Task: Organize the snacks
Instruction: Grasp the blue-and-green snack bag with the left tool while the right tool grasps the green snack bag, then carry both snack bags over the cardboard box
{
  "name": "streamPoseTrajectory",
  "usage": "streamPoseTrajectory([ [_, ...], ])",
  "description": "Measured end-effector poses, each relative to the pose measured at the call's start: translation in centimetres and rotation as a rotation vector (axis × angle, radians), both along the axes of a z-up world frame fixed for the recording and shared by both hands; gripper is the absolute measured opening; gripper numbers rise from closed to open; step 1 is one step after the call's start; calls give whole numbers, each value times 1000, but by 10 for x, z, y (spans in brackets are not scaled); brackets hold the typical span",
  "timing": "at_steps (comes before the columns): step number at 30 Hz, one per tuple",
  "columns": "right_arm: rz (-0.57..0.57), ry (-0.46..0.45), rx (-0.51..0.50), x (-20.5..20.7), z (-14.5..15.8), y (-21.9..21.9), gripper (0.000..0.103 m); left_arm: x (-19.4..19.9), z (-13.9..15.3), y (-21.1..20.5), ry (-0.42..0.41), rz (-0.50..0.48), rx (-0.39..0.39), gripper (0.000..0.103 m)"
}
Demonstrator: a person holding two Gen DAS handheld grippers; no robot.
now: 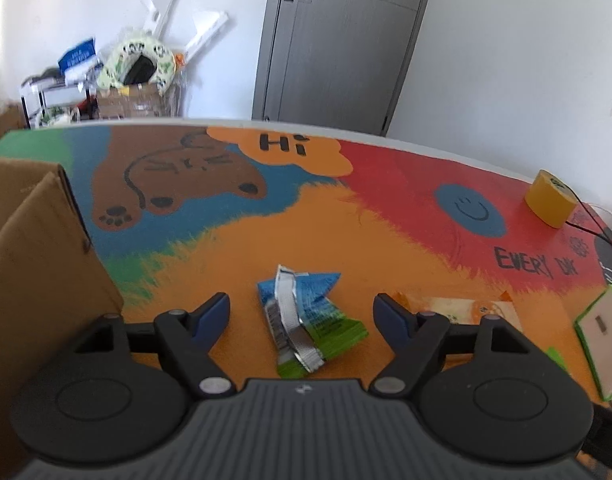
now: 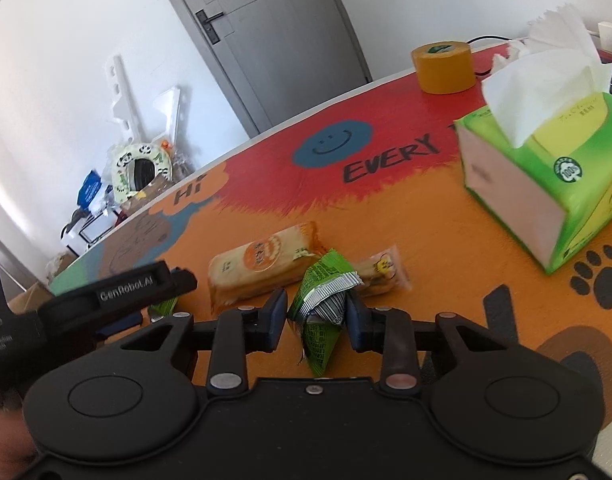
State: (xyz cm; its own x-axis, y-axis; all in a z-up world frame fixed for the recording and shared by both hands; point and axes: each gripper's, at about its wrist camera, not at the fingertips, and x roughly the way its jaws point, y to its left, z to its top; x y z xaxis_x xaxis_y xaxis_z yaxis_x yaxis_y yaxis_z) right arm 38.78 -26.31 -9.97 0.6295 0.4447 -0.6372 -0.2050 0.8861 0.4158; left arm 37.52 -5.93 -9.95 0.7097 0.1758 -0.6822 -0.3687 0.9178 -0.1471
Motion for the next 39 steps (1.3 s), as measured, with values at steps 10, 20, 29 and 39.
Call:
streamPoseTrajectory([
  [10, 0, 24, 34, -4, -4, 0, 32, -9, 0, 1, -32, -27, 3, 38],
  [20, -16, 17, 48, -30, -5, -2, 32, -43, 4, -3, -35, -86, -41, 37],
  [29, -23, -16, 71, -64, 5, 1, 32, -87, 18, -7, -62, -128, -72, 37],
  [39, -12, -71, 90, -101, 24, 7, 32, -135, 45, -8, -142, -154, -77, 36],
])
